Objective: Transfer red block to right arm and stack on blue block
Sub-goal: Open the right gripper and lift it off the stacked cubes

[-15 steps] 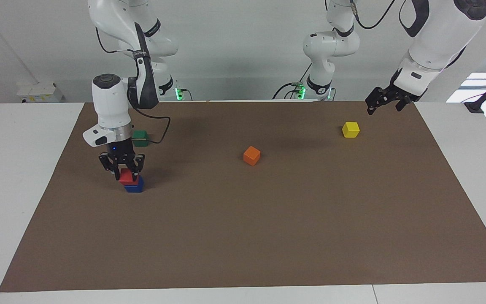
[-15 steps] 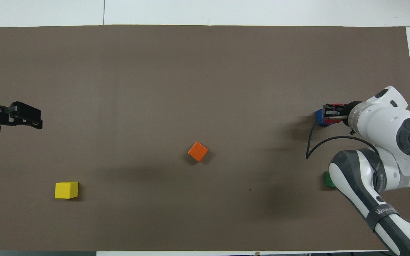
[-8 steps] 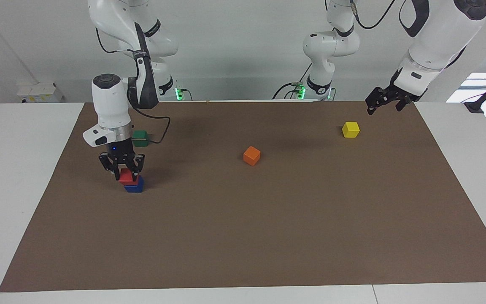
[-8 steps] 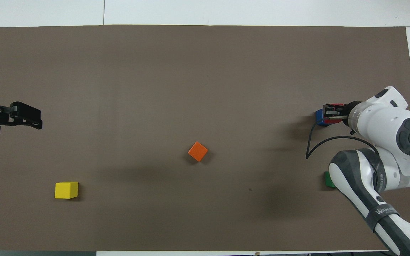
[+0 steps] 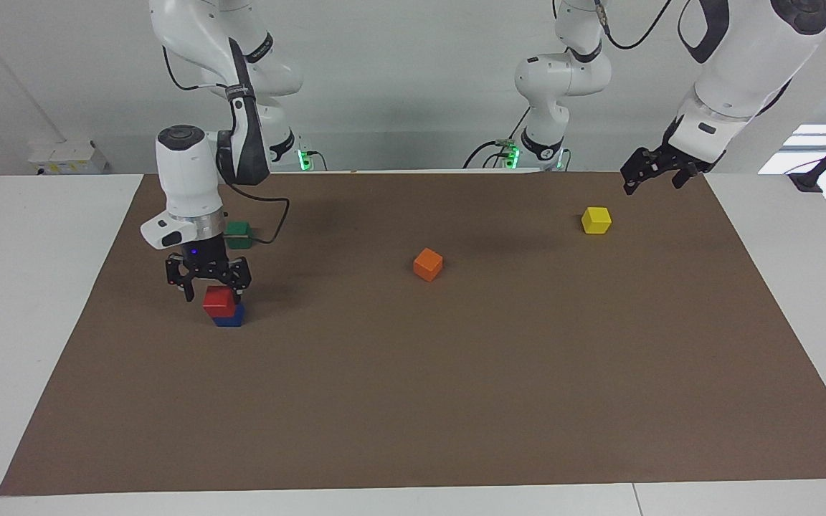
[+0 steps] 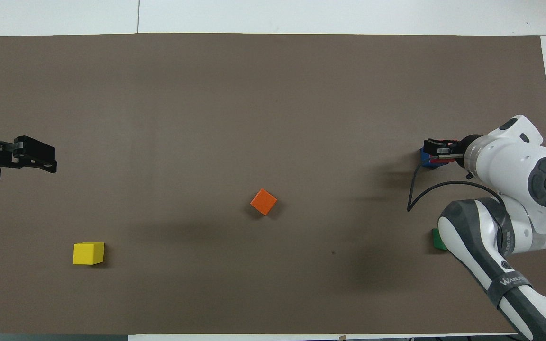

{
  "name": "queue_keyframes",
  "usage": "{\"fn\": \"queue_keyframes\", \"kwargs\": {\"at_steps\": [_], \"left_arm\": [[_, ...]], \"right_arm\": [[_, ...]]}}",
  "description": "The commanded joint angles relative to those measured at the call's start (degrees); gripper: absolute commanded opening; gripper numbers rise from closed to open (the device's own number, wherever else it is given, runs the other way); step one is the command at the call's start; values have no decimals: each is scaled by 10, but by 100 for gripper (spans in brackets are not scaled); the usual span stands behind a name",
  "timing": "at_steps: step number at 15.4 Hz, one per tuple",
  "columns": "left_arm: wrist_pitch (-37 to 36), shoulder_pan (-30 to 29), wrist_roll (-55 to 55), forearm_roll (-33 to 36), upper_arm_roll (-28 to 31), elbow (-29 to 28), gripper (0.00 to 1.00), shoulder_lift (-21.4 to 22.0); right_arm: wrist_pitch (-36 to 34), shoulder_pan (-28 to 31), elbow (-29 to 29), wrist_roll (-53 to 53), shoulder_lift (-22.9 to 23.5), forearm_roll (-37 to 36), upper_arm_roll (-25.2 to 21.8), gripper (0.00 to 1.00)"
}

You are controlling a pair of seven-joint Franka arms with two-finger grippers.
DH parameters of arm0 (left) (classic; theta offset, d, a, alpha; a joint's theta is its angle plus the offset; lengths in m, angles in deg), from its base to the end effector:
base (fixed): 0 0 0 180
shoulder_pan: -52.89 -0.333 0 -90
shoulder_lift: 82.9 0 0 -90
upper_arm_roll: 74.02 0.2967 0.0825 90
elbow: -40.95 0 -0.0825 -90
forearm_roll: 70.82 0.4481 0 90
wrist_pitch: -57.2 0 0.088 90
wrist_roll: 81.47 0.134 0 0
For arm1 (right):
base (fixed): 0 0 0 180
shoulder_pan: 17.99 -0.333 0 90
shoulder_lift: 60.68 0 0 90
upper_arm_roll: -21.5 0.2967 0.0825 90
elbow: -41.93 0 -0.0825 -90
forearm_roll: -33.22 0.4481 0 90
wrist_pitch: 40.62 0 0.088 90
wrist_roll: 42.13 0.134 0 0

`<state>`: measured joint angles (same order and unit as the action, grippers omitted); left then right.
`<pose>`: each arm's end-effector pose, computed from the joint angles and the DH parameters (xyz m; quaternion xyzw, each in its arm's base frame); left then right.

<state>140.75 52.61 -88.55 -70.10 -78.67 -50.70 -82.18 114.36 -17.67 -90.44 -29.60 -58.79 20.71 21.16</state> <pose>0.5966 -0.0440 0.5617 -0.9976 -0.0239 0.0634 0.0132 0.6001 -0.0019 0.2786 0.9816 -0.0240 0.1843 0.0444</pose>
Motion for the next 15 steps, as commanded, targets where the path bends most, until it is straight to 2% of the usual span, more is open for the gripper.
{"fn": "queue_keyframes", "kwargs": {"at_steps": [1, 5, 8, 9, 12, 15], "left_arm": [[-4, 12, -5, 7, 8, -11, 100, 12], [-2, 12, -5, 7, 9, -12, 100, 12], [-3, 12, -5, 7, 8, -12, 100, 12], [-3, 12, -5, 7, 7, -12, 100, 12], [-3, 12, -5, 6, 7, -12, 100, 12], [-3, 12, -5, 7, 7, -11, 100, 11]], "right_arm": [[-26, 5, 10, 18, -7, -8, 3, 100], [-151, -1, 79, 11, -6, 44, 7, 100], [-250, -1, 135, 6, -10, 46, 18, 100], [-283, -1, 156, 3, -11, 48, 19, 100], [-390, -1, 233, -43, -13, 115, 28, 100], [-495, 3, 305, -72, -13, 120, 28, 100]]}}
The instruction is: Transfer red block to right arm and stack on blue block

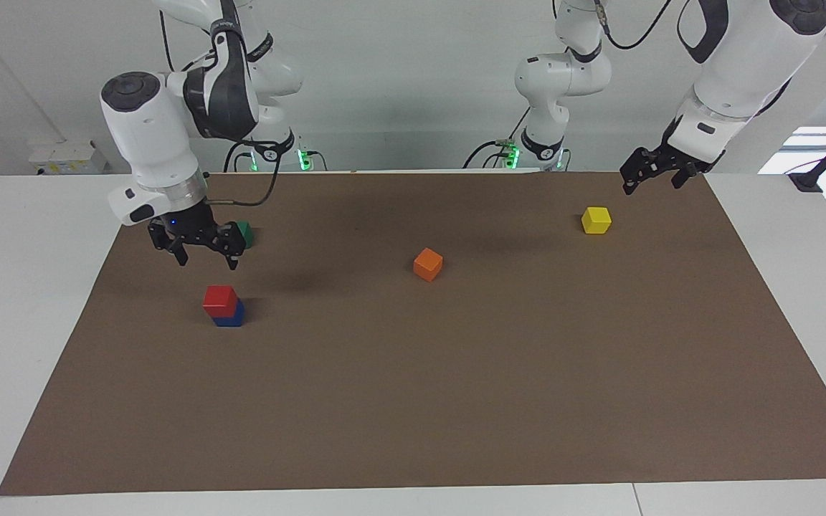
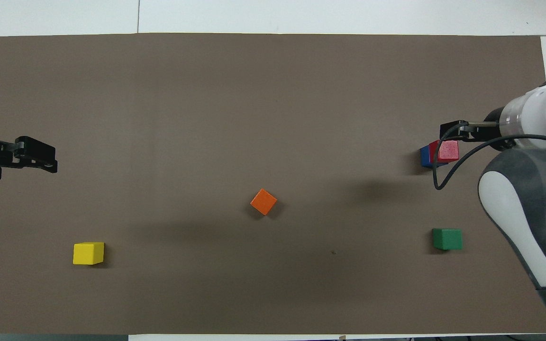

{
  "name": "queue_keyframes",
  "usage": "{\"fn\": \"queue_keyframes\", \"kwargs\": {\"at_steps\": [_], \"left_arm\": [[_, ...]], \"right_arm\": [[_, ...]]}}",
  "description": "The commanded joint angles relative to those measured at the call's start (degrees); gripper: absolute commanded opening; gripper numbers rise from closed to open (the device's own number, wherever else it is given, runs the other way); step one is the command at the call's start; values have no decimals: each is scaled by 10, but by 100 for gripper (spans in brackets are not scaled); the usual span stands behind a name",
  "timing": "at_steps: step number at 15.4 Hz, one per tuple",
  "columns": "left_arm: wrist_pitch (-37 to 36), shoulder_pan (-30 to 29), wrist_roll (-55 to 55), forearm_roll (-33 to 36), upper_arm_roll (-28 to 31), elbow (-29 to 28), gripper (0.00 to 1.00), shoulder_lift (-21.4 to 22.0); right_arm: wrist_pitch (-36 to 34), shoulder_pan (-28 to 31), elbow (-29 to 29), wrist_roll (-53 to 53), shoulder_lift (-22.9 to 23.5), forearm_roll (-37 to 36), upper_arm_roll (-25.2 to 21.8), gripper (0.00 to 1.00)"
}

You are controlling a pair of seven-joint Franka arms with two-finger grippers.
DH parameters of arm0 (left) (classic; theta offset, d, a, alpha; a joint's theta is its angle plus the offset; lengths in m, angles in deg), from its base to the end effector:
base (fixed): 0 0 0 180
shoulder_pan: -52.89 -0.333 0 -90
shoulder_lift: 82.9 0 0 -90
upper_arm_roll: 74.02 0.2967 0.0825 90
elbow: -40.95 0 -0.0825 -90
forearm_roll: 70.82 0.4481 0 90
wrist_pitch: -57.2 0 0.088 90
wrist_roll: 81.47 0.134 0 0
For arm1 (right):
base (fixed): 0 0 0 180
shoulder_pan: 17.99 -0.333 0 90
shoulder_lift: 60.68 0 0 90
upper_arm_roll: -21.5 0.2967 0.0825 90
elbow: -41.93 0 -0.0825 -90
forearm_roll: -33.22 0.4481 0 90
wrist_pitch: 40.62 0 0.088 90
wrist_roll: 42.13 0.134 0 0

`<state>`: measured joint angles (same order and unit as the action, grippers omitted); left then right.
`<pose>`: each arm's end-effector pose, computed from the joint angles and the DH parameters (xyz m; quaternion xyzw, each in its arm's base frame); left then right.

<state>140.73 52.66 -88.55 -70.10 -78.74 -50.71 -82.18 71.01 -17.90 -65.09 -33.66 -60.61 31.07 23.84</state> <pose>0.5964 -0.0453 0.5616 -0.9976 -0.0229 0.0636 0.0133 0.6334 0.0214 0.4502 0.9979 -0.0480 0.0411 0.0139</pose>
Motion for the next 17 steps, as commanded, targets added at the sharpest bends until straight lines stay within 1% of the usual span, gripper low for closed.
{"fn": "queue_keyframes", "kwargs": {"at_steps": [1, 3, 6, 8, 13, 15, 17], "left_arm": [[-3, 12, -5, 7, 7, -12, 100, 11], [-4, 12, -5, 7, 6, -12, 100, 11], [-4, 12, -5, 6, 6, -12, 100, 11], [-3, 11, -5, 6, 6, -12, 100, 10], [-3, 11, -6, 6, 5, -11, 100, 9], [-3, 11, -6, 6, 5, -2, 100, 8], [1, 11, -5, 6, 4, -1, 100, 8]], "right_arm": [[-89, 8, 73, -45, 7, 16, 1, 100], [-134, 15, 105, -98, 8, 16, -3, 100], [-166, 32, 120, -119, 0, 16, -10, 100], [-172, 45, 126, -131, -1, 16, -11, 100], [-179, 45, 128, -135, -4, 16, -12, 100], [-179, 45, 126, -131, -6, 18, -11, 100], [-179, 45, 125, -130, -7, 36, -12, 100]]}}
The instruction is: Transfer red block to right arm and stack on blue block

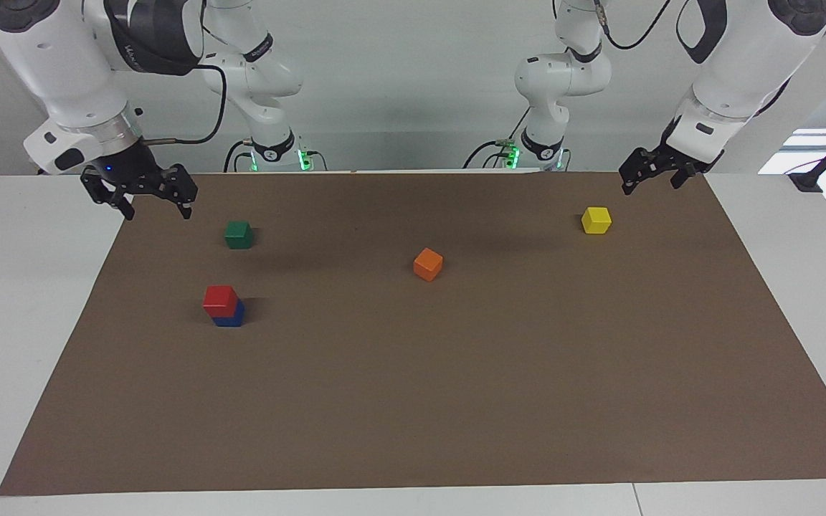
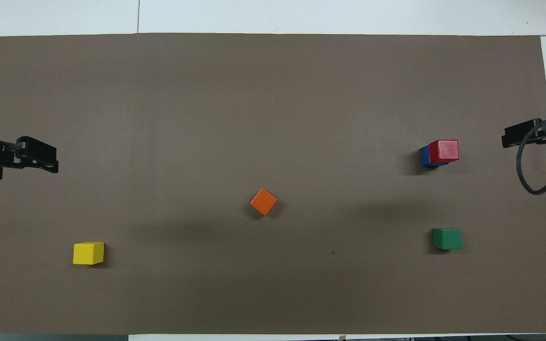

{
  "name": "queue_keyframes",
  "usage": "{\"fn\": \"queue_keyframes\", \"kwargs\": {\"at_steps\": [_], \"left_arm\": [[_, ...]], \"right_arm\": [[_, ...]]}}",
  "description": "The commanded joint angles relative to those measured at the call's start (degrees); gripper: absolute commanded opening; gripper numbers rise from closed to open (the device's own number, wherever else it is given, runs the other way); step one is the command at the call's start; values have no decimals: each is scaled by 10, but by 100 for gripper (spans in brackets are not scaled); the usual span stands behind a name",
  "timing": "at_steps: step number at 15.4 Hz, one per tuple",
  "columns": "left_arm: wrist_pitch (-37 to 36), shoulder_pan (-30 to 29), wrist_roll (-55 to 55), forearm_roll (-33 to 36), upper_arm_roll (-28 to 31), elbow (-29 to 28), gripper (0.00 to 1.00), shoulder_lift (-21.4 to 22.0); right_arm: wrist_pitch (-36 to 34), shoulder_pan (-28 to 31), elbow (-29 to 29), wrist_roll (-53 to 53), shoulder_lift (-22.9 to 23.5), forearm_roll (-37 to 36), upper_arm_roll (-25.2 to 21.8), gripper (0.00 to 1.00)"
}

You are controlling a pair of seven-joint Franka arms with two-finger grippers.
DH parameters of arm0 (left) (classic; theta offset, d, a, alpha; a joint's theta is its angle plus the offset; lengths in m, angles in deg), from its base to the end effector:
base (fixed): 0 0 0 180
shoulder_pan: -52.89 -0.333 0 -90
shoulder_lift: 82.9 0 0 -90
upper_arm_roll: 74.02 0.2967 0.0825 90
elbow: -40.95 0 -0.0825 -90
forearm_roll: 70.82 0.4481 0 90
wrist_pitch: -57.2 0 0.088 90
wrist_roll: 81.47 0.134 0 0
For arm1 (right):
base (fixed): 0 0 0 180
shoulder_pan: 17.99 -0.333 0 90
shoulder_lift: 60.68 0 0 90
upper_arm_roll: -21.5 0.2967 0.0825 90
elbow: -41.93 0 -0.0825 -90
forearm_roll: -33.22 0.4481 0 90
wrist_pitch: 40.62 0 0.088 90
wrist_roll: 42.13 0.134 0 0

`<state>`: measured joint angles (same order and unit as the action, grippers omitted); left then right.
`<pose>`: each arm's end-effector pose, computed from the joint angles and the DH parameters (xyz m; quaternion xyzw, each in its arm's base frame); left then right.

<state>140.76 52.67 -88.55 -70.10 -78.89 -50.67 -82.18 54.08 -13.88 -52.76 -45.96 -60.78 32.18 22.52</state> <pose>0.5964 -0.0469 0.5620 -0.9977 -0.0215 0.0630 0.0133 0.6225 -0.0359 0.5424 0.9999 0.0072 0.0004 0.0091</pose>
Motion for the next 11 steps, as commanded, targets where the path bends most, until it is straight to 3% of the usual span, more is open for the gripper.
{"fn": "queue_keyframes", "kwargs": {"at_steps": [1, 11], "left_arm": [[1, 11, -4, 7, 6, -1, 100, 7], [4, 11, -3, 5, 8, 0, 100, 7]], "right_arm": [[-10, 5, 2, -7, -5, 31, 1, 100], [-23, 5, 2, -4, -6, 29, 1, 100]]}}
